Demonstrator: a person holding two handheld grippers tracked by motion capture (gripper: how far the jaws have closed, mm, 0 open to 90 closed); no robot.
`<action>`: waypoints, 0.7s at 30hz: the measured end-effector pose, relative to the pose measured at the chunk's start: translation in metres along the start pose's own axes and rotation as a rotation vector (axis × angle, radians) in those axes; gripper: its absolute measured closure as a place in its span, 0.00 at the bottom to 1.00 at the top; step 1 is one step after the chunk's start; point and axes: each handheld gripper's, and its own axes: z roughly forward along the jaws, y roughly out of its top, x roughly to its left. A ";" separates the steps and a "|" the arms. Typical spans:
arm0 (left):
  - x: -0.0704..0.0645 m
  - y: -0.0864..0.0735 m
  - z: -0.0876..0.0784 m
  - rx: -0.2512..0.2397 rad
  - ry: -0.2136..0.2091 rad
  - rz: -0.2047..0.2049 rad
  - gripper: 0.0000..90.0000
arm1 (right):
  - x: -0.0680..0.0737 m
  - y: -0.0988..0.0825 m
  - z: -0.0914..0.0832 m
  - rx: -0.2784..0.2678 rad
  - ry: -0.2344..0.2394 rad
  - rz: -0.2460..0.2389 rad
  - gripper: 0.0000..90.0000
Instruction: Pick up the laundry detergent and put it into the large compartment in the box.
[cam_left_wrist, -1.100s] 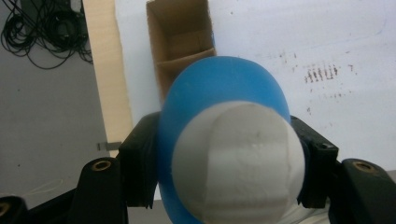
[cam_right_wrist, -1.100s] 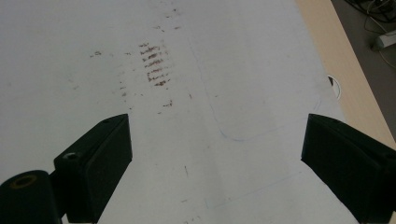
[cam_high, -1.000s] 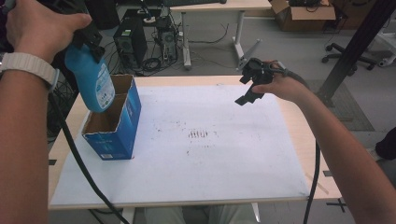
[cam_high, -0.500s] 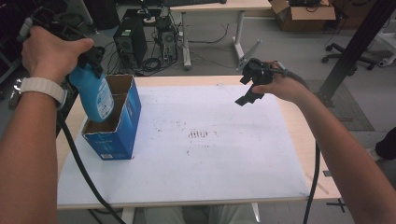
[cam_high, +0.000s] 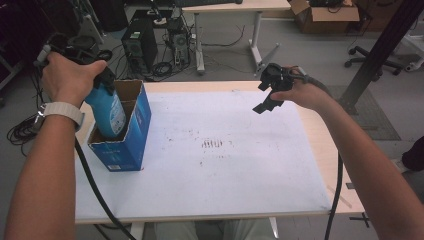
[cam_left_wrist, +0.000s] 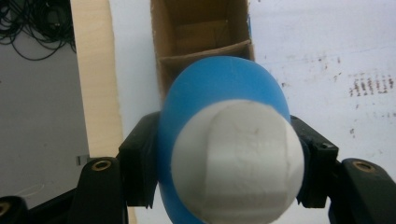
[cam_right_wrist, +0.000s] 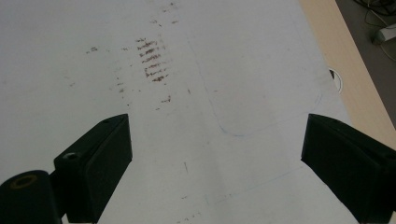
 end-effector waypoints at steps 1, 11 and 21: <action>0.000 0.000 0.004 -0.003 0.005 0.001 0.42 | 0.000 0.000 0.000 0.003 0.000 -0.002 0.09; -0.001 -0.005 0.034 -0.009 0.008 -0.007 0.42 | -0.002 -0.004 -0.001 0.003 -0.004 0.009 0.09; 0.001 -0.014 0.068 0.007 0.001 -0.018 0.42 | -0.002 -0.005 0.001 0.003 -0.002 0.012 0.09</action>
